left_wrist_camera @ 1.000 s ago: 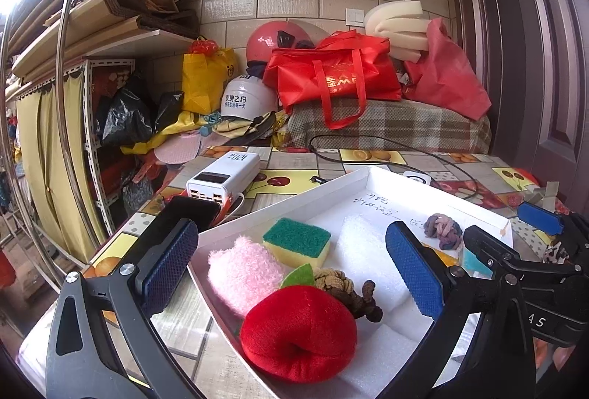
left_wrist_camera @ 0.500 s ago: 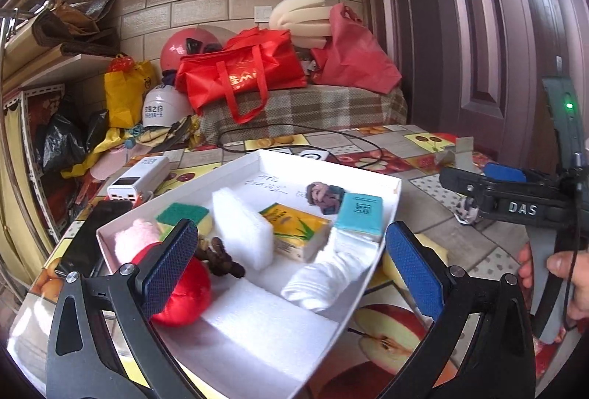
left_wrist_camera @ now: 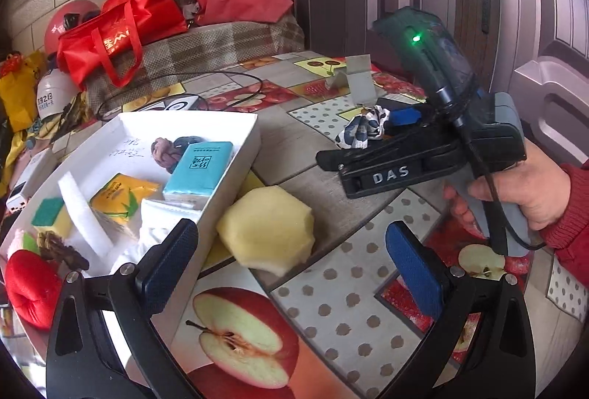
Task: Organize soft objects
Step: 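Grasp the yellow octagonal sponge with left tool while right tool grasps cow-print cloth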
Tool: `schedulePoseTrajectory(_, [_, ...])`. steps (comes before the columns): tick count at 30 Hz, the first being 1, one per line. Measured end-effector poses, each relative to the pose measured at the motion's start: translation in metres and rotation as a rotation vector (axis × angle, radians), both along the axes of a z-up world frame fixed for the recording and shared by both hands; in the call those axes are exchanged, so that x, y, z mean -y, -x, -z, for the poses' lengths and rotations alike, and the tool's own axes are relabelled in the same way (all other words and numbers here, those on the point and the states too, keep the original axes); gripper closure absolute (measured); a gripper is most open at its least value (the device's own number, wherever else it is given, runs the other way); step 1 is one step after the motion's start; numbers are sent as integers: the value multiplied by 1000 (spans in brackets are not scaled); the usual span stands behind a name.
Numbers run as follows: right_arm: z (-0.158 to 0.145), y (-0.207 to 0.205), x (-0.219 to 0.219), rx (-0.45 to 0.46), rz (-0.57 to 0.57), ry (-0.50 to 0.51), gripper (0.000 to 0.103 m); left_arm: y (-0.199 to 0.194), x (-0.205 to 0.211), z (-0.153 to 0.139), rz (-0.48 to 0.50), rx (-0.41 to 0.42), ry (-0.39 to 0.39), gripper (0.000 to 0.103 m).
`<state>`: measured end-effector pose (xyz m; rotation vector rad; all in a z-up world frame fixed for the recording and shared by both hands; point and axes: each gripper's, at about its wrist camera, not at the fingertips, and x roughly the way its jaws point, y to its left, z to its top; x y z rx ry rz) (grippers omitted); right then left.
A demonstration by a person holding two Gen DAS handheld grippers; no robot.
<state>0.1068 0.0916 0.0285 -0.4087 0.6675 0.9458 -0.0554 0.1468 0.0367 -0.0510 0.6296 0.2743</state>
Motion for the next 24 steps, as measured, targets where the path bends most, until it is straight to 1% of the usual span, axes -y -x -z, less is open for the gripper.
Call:
schedulePoseTrajectory(1, [3,1,-6,6,-12,30,1,-4,1,1,4,-8,1,0])
schedulePoseTrajectory(3, [12,1,-15,-8,-23,94,26,-13,0,2,-1,-23,7,0])
schedulePoseTrajectory(4, [15,-1,-17,-28,-25,113,43,-18,-1,2,-6,-29,13,0])
schedulePoseTrajectory(5, [14,-2,-14,-41,-32,88,50,-22,-2,3,-12,-38,20,0])
schedulePoseTrajectory(6, [14,-3,-12,-45,-22,83,52,-27,-3,5,-19,-50,26,0])
schedulePoseTrajectory(9, [12,-7,-7,-64,-6,61,52,-44,-5,13,-15,-123,46,0])
schedulePoseTrajectory(11, [11,-9,-6,-76,2,54,52,-51,-2,19,-1,-170,32,0])
schedulePoseTrajectory(12, [11,-11,-5,-82,4,49,52,-51,1,19,12,-174,24,0])
schedulePoseTrajectory(13, [11,-11,-4,-86,8,45,52,-50,3,20,33,-177,35,0])
schedulePoseTrajectory(14, [10,-12,-3,-91,11,42,52,-49,5,22,56,-187,63,0])
schedulePoseTrajectory(16, [10,-14,-2,-101,16,35,52,-43,14,23,82,-191,76,0])
schedulePoseTrajectory(18, [10,-15,-1,-109,18,29,52,-32,29,23,135,-186,89,0])
schedulePoseTrajectory(19, [10,-16,-1,-112,17,27,52,-26,37,21,161,-175,82,1])
schedulePoseTrajectory(20, [10,-16,-1,-113,17,27,52,-18,44,17,175,-145,81,1])
schedulePoseTrajectory(22, [9,-16,-1,-111,17,27,52,-5,48,7,143,-67,63,0])
schedulePoseTrajectory(24, [9,-16,-1,-112,15,28,52,-1,46,1,98,-21,32,0])
